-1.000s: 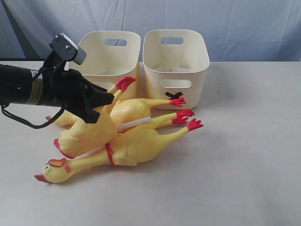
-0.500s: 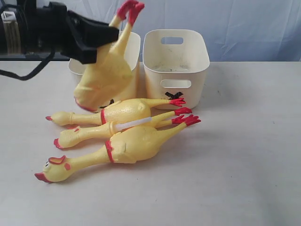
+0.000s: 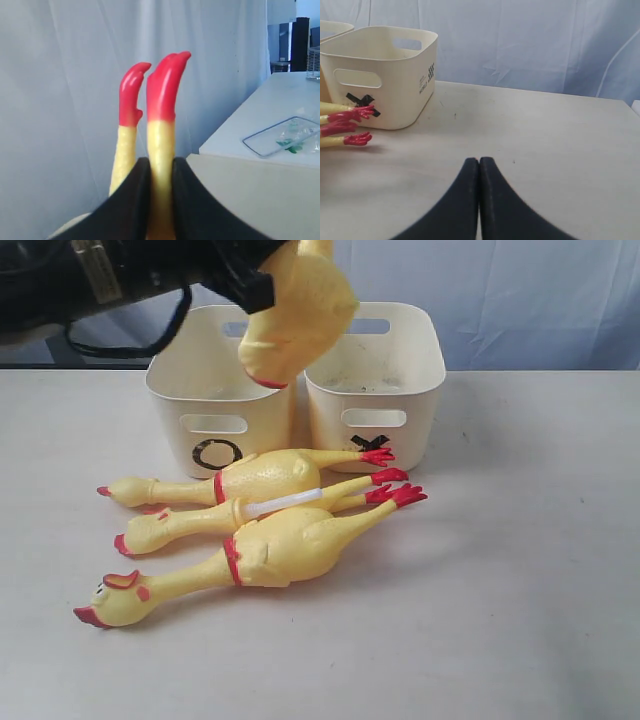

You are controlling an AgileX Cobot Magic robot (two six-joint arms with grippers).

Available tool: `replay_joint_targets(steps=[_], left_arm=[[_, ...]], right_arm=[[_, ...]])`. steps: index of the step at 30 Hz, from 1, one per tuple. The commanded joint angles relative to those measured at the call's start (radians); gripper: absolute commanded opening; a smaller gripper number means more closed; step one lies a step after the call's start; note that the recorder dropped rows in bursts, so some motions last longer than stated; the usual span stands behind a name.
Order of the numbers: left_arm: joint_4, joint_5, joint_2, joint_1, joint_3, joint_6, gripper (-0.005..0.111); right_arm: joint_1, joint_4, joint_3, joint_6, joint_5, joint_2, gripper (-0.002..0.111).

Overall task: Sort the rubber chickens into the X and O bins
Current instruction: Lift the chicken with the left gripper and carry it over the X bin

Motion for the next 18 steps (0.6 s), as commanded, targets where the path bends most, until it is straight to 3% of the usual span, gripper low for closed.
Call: replay_joint_targets(steps=[1, 6, 12, 18], left_arm=[[-0.222, 0.033, 0.06, -0.078, -0.055, 0.234, 0.0], [-0.334, 0.011, 0.151, -0.11, -0.119, 0.354, 0.0], [-0.382, -0.103, 0.272, -0.11, -0.192, 0.356, 0.0], [-0.434, -0.108, 0.368, -0.146, -0.286, 0.356, 0.0]], right_arm=[[-0.005, -0.006, 0.008, -0.002, -0.007, -0.006, -0.001], [-0.005, -0.006, 0.008, -0.002, -0.007, -0.006, -0.001], [-0.005, -0.006, 0.008, -0.002, -0.007, -0.006, -0.001], [-0.005, -0.006, 0.008, -0.002, -0.007, -0.006, -0.001]])
